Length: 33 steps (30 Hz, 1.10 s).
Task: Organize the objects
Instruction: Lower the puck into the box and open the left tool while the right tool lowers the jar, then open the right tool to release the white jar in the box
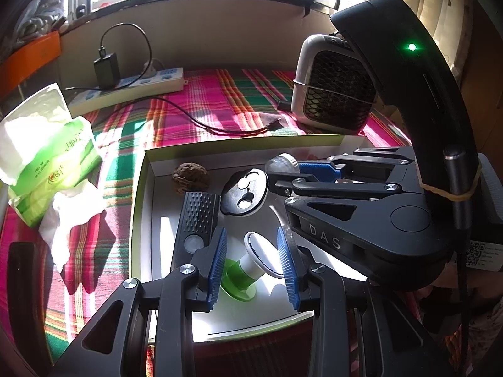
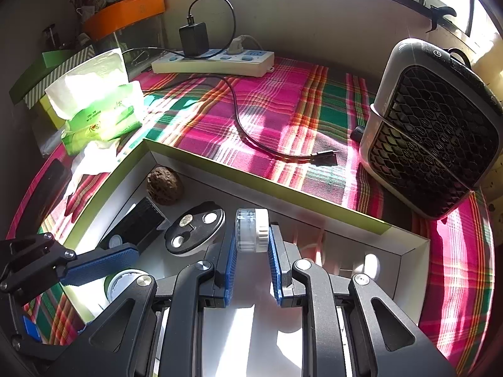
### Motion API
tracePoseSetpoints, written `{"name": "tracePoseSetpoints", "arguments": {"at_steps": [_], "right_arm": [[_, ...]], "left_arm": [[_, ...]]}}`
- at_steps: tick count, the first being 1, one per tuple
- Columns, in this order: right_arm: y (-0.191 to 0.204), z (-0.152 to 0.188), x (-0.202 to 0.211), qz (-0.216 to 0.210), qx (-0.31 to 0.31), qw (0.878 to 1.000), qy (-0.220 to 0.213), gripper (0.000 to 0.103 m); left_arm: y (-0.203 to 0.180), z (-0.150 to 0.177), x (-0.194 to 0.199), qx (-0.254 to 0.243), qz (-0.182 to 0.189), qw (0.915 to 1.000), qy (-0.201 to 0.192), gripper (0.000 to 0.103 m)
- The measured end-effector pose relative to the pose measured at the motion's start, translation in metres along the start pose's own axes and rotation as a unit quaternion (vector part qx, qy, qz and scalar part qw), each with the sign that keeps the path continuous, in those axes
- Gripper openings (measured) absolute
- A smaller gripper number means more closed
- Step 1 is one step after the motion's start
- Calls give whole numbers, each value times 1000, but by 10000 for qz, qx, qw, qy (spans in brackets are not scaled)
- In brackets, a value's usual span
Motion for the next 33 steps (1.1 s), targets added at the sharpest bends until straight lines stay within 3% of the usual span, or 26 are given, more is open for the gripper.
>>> {"name": "tracePoseSetpoints", "arguments": {"at_steps": [18, 30, 33], "right_arm": [[0, 1, -2, 88, 33, 9999, 41, 20], [-1, 0, -1, 136, -22, 9999, 1, 39], [-1, 1, 0, 142, -18, 9999, 3, 39]], "left_arm": [[0, 2, -2, 22, -19, 10000, 59, 31], [1, 3, -2, 42, -72, 9999, 78, 37], [1, 3, -2, 37, -68, 9999, 82, 37]]}}
Point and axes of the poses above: each gripper's, at about its wrist camera, not at the fingertips, and x roughly against the way its jaws point, y to its left, z to its underside, the point moved 5 cm from there along -x, roughly the way its jaws point, and after that the axes turned 8 degrees about -z, right-handed, at the moved point
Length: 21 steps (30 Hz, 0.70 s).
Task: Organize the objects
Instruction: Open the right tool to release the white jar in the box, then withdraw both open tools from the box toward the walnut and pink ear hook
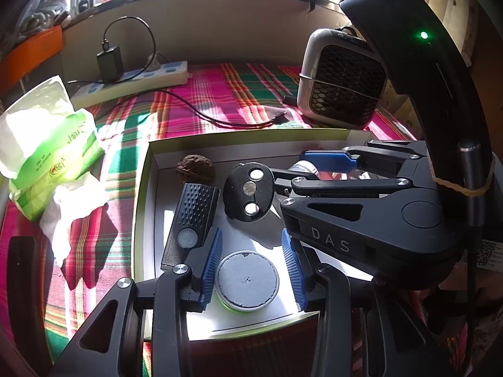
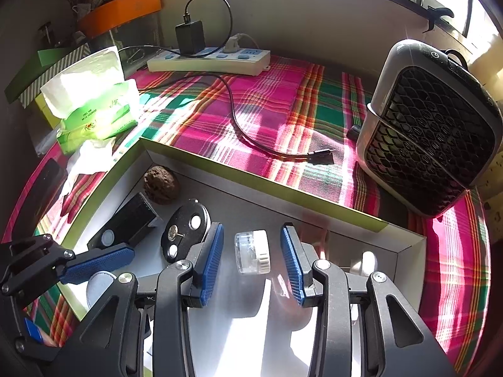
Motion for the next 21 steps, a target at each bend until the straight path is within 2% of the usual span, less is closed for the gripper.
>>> {"name": "tracePoseSetpoints", "arguments": {"at_steps": [18, 21], "right_arm": [[4, 2, 14, 48, -65, 9999, -143, 40], [5, 3, 17, 47, -85, 9998, -174, 44]], "left_arm": [[6, 4, 10, 38, -11, 10000, -61, 41], [7, 5, 13, 60, 1, 9999, -87, 42]]}}
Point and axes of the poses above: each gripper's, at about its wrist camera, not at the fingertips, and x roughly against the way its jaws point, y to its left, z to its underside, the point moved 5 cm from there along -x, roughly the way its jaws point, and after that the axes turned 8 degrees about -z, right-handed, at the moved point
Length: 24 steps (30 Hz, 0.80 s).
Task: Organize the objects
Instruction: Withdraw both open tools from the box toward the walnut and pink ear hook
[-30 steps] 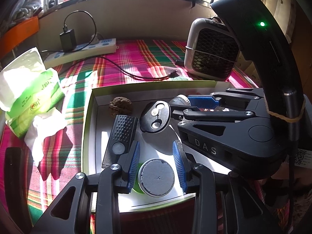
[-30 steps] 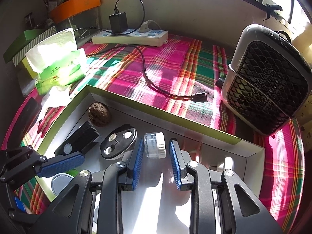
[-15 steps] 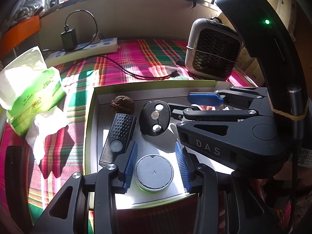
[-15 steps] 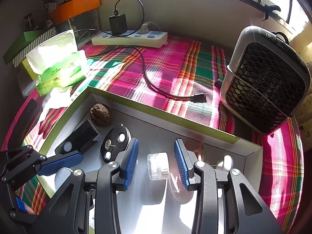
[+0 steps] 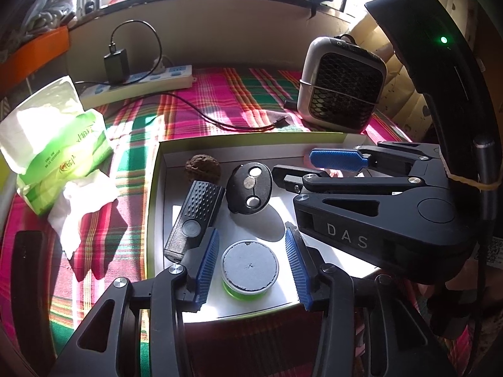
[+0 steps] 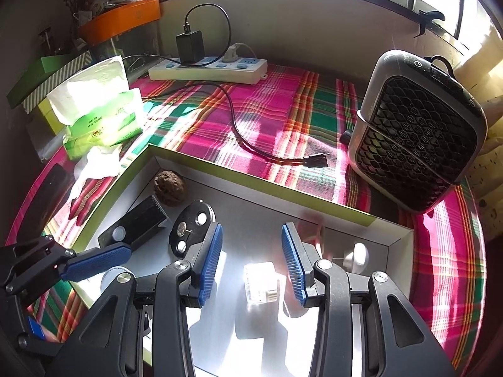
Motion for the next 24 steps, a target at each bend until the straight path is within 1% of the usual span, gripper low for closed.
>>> {"name": "tracePoseSetpoints", "arguments": {"at_steps": [1, 2, 24], "right_arm": [[0, 1, 1, 2, -15, 10000, -7, 47], [0, 1, 2, -10, -25, 10000, -9, 47], [13, 19, 43, 50, -173, 9993, -336, 47]], "left_arm": [[1, 0, 1, 16, -9, 10000, -6, 42], [1, 1, 3, 24, -10, 10000, -21, 42], [5, 15, 36, 64, -31, 9997, -229, 43]]}}
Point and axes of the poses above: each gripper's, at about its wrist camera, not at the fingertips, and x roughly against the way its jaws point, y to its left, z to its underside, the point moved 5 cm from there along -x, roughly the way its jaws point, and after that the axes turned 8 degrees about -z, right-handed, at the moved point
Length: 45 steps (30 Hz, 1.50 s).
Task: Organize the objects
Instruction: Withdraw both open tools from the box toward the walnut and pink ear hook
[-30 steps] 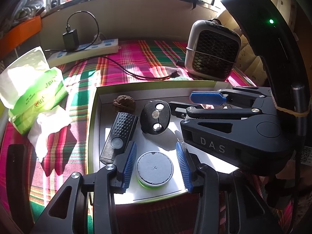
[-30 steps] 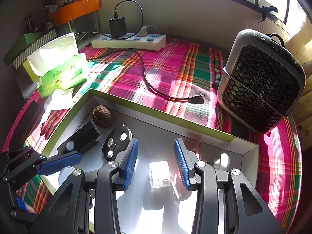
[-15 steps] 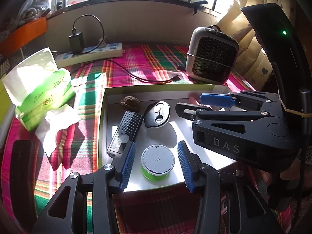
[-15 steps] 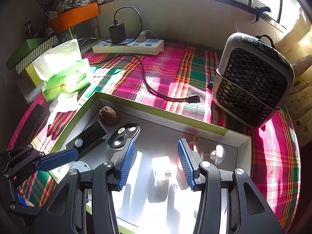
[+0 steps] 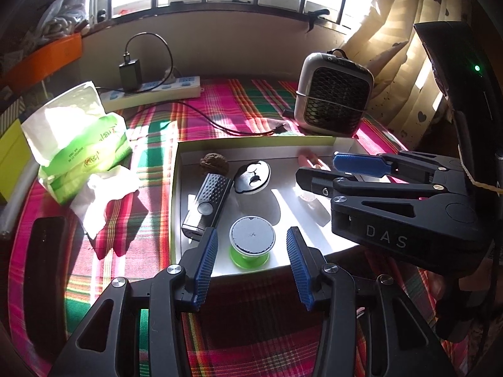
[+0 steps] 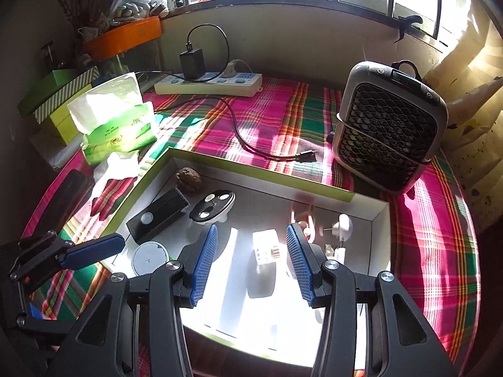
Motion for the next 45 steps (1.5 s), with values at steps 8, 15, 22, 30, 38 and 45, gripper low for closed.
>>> {"name": "tracePoseSetpoints", "arguments": {"at_steps": [8, 15, 22, 30, 38, 45], "right_arm": [[5, 16, 20, -6, -63, 9999, -146, 47], [6, 30, 36, 29, -135, 9996, -258, 48], [3, 46, 51, 76, -199, 9991, -357, 48], [-2, 63, 63, 163, -279, 9986, -422, 48], [-5, 78, 68, 162, -365, 9984, -406, 48], [-7, 86, 70, 147, -457, 9981, -398, 48]], "left_arm": [[1, 10, 15, -4, 36, 10000, -66, 43], [2, 20, 27, -25, 81, 9999, -129, 43], [-8, 34, 34, -137, 392, 9991, -41, 43], [-21, 53, 38, -256, 732, 9969, 129, 43], [-35, 68, 35, -380, 855, 9952, 295, 44], [-44, 76, 31, -484, 916, 9938, 408, 44]]}}
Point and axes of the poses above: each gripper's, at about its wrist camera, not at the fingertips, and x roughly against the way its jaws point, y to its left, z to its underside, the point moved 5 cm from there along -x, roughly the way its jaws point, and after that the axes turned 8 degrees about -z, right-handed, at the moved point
